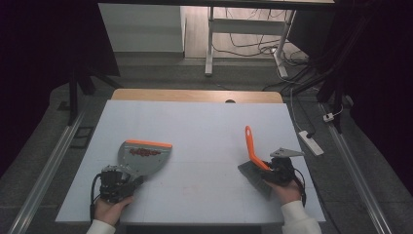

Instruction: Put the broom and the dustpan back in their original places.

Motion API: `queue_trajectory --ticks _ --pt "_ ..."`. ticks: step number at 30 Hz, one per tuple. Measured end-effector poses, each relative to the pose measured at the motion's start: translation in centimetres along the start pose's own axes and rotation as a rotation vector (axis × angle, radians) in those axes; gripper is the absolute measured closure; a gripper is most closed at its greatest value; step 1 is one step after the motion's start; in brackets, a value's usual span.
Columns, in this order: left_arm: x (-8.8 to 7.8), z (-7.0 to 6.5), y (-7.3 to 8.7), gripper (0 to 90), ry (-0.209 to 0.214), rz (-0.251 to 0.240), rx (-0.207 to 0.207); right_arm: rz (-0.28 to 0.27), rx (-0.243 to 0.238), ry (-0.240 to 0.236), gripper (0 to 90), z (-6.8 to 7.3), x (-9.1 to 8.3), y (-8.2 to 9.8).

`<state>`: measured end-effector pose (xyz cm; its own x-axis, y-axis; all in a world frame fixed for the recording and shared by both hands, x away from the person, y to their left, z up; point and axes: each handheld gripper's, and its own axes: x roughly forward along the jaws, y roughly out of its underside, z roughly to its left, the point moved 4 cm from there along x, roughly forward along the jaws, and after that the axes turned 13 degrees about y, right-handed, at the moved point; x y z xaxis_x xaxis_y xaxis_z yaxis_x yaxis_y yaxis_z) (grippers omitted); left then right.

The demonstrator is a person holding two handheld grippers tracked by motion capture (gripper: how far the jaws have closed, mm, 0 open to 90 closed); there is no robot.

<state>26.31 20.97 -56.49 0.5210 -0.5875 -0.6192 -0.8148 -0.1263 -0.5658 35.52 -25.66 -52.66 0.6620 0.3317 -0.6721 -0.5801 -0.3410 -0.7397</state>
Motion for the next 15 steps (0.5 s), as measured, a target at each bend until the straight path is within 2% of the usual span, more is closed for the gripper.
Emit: queue_trajectory --ticks 8,12,15 --pt "0.14 -0.40 0.15 59.4 0.010 0.011 0.017 0.017 -0.011 0.025 53.2 -0.37 0.55 0.12" --pt "0.09 -0.67 0.24 54.6 0.014 0.009 0.028 0.037 -0.005 0.032 49.3 -0.58 0.82 0.22" --pt "-0.15 -0.94 0.30 47.1 0.012 0.007 0.048 0.052 0.000 0.032 47.2 -0.77 1.07 0.33"
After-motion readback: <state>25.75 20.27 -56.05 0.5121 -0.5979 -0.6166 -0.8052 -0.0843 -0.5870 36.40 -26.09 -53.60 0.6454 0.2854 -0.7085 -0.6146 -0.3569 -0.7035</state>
